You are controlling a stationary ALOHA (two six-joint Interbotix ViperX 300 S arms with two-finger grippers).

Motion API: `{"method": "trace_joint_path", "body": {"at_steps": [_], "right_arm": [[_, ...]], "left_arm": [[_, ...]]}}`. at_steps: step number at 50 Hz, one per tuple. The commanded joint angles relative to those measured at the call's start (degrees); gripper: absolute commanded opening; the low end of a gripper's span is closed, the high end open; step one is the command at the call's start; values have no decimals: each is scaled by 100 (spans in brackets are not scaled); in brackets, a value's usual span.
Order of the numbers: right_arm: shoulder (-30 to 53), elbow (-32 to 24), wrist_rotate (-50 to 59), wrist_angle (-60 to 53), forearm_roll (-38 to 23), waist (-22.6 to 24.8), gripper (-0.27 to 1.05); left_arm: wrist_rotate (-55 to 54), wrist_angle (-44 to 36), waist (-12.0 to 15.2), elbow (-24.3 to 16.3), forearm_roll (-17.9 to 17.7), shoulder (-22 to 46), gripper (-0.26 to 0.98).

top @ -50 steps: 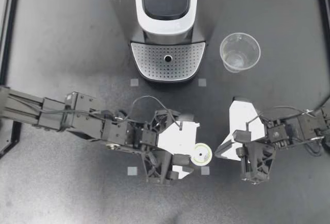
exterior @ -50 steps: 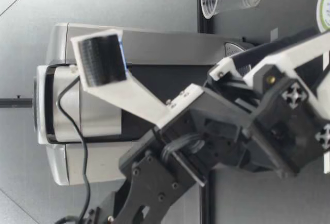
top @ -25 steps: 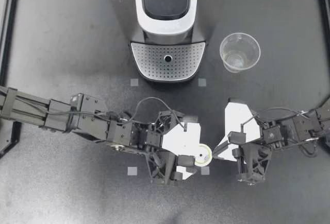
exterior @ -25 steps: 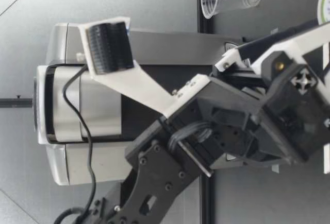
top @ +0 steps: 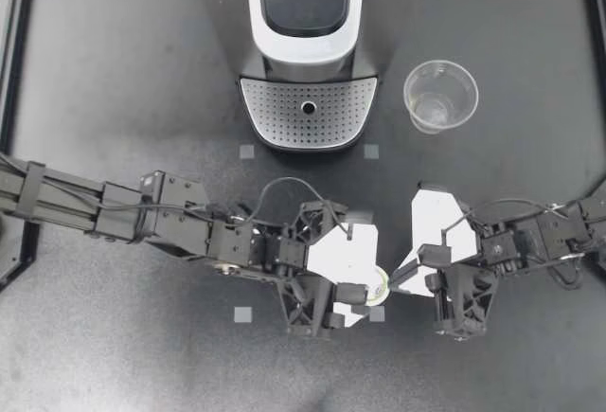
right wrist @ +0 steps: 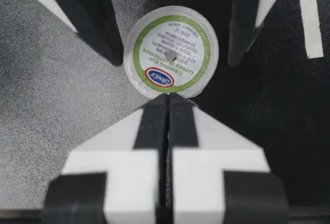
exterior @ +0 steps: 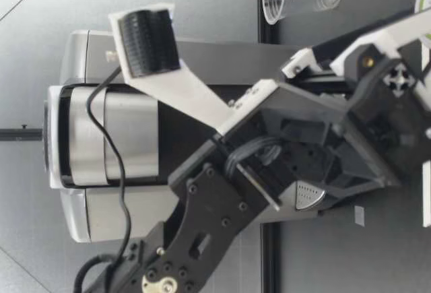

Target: Place the coffee capsule inside the capsule container, then place the cup onto the center of the cup tray, then push the 'Hot Water' and 'Travel Mug' buttons.

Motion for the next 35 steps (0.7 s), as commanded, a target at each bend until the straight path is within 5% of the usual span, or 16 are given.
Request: {"method": "trace_joint_path", "body": {"at_steps": [1, 10, 23, 35], "right_arm": [[-44, -114, -26, -26, -9, 26, 7], [-44, -114, -26, -26, -9, 26, 7], [-44, -114, -18, -26, -9, 35, 7], [-185, -114, -18, -26, 0, 26, 7]], "left_arm": [[9, -44, 26, -149, 26, -97, 76], [9, -44, 35, -193, 26, -88, 74], [9, -44, 26, -193, 35, -79, 53], [-18, -44, 35, -167, 26, -132, 52]]}}
